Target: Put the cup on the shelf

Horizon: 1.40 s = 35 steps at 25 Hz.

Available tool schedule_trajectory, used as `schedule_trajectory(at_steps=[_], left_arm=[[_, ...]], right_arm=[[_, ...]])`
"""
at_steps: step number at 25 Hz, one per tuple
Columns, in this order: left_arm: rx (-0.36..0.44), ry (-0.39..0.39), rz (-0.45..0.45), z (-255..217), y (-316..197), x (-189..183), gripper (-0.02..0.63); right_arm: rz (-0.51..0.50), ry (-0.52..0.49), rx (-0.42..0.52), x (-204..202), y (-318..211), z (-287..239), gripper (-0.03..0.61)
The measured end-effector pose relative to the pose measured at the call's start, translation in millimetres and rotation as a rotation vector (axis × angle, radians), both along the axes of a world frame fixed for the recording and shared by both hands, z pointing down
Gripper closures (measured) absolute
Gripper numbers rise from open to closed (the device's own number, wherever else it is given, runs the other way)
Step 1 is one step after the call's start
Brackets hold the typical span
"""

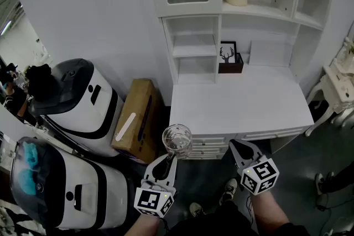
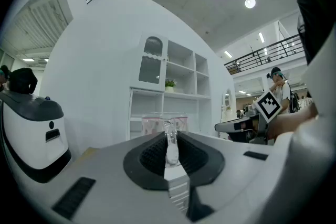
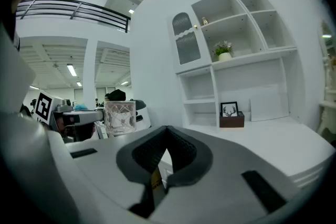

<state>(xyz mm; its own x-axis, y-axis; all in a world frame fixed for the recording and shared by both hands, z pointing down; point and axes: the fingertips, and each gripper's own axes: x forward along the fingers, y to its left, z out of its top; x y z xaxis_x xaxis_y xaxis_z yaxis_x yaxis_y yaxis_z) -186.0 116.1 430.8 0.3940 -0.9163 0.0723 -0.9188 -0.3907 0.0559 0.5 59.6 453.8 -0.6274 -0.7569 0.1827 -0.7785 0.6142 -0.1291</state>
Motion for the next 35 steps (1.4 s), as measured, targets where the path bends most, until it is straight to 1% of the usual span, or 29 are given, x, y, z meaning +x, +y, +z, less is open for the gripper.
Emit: schedule_trajectory(at_steps=[6,11,18,35], left_arm=[[0.001,0.006,-0.001,0,2,3,0.578],[0.004,0.011,0.0,-1,3,7,0.578],[0.005,0.015,0.004,-1,0,13,0.578],[0.014,0.017,0.008,-6,-28,40,0.578]], right_arm=[[0.0,0.002,-0.003,3,4,1,0.575],[-0.003,-0.019,-0.007,5,5,1,0.574],[0.002,-0.01,-0.001,11,4,-1,0.575],[-0.006,-0.005,0.007,33,-23,-9,0.575]])
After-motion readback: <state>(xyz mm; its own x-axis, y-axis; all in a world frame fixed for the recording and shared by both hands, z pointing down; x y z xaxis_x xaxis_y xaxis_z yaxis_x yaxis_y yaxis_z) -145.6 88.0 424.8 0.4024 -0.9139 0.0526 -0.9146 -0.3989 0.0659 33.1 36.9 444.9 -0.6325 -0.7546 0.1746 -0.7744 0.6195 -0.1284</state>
